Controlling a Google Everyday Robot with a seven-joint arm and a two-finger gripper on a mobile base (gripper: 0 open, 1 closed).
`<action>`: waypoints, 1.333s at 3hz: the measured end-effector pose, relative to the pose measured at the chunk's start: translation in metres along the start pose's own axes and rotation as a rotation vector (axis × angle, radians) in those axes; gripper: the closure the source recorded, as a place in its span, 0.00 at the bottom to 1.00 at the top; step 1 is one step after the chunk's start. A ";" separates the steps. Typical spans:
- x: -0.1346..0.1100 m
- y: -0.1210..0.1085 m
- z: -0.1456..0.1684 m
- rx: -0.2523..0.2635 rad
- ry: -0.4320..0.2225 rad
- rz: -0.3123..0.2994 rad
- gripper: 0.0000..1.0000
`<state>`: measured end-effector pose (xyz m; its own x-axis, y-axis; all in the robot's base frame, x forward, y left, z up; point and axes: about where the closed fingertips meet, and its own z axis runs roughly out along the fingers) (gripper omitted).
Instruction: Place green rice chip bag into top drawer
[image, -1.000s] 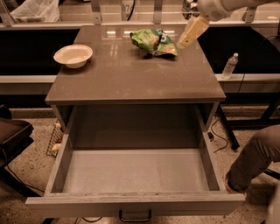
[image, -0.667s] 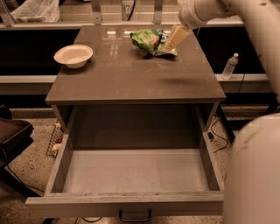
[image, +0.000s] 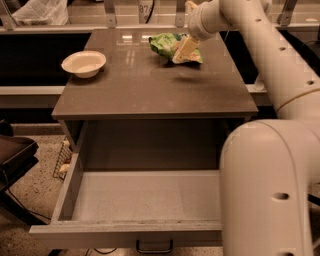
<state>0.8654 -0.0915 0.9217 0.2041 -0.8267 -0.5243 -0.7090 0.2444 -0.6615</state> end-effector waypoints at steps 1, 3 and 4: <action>0.002 0.010 0.028 -0.047 -0.001 0.028 0.00; 0.005 0.044 0.066 -0.181 0.013 0.112 0.47; 0.005 0.046 0.071 -0.185 0.012 0.111 0.78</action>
Offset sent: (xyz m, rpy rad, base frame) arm 0.0478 0.0301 -0.0561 0.0413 0.2566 0.0213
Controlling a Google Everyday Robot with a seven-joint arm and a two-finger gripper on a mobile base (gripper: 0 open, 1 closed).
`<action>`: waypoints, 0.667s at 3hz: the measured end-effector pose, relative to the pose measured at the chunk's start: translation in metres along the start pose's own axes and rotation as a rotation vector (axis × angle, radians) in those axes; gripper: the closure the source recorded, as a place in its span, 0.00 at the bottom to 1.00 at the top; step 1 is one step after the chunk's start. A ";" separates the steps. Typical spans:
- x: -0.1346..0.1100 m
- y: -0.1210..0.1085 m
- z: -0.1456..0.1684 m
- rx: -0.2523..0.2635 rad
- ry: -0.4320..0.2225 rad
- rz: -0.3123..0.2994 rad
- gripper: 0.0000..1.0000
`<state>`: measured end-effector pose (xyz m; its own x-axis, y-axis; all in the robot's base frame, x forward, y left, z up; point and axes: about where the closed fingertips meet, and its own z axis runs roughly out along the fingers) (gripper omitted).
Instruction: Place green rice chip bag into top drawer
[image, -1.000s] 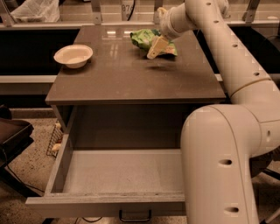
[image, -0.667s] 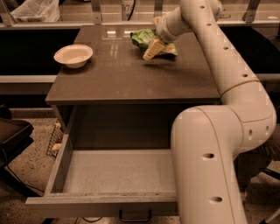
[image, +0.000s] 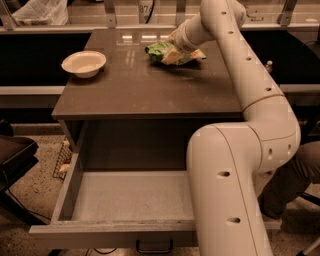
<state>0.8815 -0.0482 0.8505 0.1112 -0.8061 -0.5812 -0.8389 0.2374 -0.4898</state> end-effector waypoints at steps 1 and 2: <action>0.000 0.002 0.004 -0.005 0.000 0.000 0.99; -0.001 0.002 0.005 -0.005 -0.005 0.002 1.00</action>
Offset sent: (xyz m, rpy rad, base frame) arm 0.0003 0.0023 -0.0030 -0.0003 0.0042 0.0028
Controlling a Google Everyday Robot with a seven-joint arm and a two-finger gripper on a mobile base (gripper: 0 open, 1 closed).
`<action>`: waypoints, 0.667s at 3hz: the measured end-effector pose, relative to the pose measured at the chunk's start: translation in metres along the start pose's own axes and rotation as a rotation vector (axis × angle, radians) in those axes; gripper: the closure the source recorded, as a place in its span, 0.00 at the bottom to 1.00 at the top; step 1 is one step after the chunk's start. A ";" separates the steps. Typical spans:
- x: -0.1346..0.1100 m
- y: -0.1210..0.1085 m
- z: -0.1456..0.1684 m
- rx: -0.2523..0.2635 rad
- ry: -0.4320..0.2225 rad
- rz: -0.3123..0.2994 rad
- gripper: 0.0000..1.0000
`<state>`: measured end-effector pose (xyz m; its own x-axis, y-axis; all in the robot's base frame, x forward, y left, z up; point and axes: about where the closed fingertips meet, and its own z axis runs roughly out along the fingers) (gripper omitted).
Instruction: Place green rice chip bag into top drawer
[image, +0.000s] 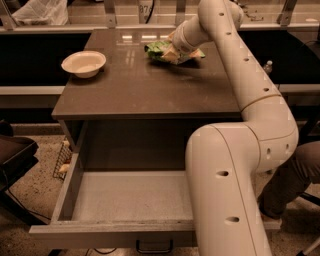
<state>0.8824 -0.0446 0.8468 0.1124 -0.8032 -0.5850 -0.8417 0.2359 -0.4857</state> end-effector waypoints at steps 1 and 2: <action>-0.001 -0.001 -0.001 0.004 -0.007 0.001 1.00; -0.017 -0.017 -0.030 0.048 -0.028 -0.036 1.00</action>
Offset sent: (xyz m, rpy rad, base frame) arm -0.0076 -0.0264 0.1021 0.0149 -0.1646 0.0143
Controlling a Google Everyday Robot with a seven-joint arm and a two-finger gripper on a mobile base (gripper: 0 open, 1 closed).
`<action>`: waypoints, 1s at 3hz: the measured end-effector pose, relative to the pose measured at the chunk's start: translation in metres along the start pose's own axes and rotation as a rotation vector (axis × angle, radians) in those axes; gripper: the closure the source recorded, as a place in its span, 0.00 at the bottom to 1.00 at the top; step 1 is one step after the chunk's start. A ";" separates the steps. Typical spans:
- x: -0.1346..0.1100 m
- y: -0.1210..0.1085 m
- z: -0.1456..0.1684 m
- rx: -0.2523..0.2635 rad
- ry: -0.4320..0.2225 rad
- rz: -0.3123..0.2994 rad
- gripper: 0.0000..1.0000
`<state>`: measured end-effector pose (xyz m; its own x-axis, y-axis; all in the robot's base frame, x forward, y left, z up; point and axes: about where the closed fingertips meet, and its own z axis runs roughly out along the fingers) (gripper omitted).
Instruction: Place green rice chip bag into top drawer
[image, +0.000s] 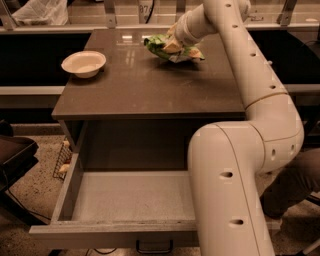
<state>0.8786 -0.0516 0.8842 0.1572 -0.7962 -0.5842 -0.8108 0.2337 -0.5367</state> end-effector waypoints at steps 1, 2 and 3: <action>-0.009 -0.018 -0.042 0.052 0.000 -0.031 1.00; -0.014 -0.028 -0.090 0.091 0.020 -0.041 1.00; -0.014 -0.036 -0.158 0.166 0.035 0.010 1.00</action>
Offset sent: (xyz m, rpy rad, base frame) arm -0.0917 -0.0746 0.1175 -0.0441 -0.1404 -0.0861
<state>0.8167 -0.1369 1.0081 0.1274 -0.8119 -0.5697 -0.7075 0.3282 -0.6259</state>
